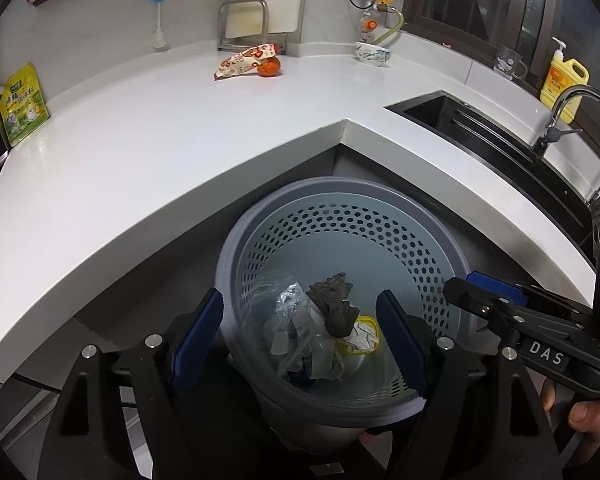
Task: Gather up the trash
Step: 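Move both open grippers from the bin toward the snack wrapper and orange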
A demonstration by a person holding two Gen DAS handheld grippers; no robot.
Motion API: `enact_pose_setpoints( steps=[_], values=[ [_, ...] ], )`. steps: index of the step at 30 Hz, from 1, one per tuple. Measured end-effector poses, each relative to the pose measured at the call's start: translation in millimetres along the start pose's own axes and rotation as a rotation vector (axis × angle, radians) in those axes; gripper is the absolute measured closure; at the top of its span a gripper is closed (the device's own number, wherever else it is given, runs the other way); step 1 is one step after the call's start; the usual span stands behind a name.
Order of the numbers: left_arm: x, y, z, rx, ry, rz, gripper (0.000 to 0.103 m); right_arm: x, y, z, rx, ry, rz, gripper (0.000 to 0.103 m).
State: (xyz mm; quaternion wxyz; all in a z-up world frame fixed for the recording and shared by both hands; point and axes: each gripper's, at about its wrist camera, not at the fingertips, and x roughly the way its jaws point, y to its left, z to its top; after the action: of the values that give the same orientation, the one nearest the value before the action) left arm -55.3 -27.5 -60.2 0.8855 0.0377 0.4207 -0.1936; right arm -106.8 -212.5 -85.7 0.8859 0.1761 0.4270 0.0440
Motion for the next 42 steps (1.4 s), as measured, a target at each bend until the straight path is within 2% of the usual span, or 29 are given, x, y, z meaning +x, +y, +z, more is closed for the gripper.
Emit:
enact_pose_setpoints(
  steps=[5, 10, 21, 29, 36, 42],
  values=[
    [-2, 9, 6, -0.016, -0.014, 0.018, 0.023, -2, 5, 7, -0.016, -0.012, 0.004, 0.061],
    [-4, 21, 23, -0.038, -0.037, 0.026, 0.021, -10, 15, 29, -0.064, -0.055, -0.003, 0.058],
    [-11, 59, 107, -0.059, -0.185, 0.089, 0.014, -7, 35, 112, -0.149, -0.159, -0.015, 0.050],
    [3, 86, 169, -0.061, -0.254, 0.151, 0.011, 33, 55, 183, -0.248, -0.171, -0.015, 0.047],
    [39, 104, 210, -0.062, -0.247, 0.185, 0.010, 88, 67, 245, -0.289, -0.131, -0.004, 0.043],
    [80, 116, 233, -0.064, -0.216, 0.216, 0.009, 138, 68, 281, -0.276, -0.082, 0.010, 0.043]
  ],
)
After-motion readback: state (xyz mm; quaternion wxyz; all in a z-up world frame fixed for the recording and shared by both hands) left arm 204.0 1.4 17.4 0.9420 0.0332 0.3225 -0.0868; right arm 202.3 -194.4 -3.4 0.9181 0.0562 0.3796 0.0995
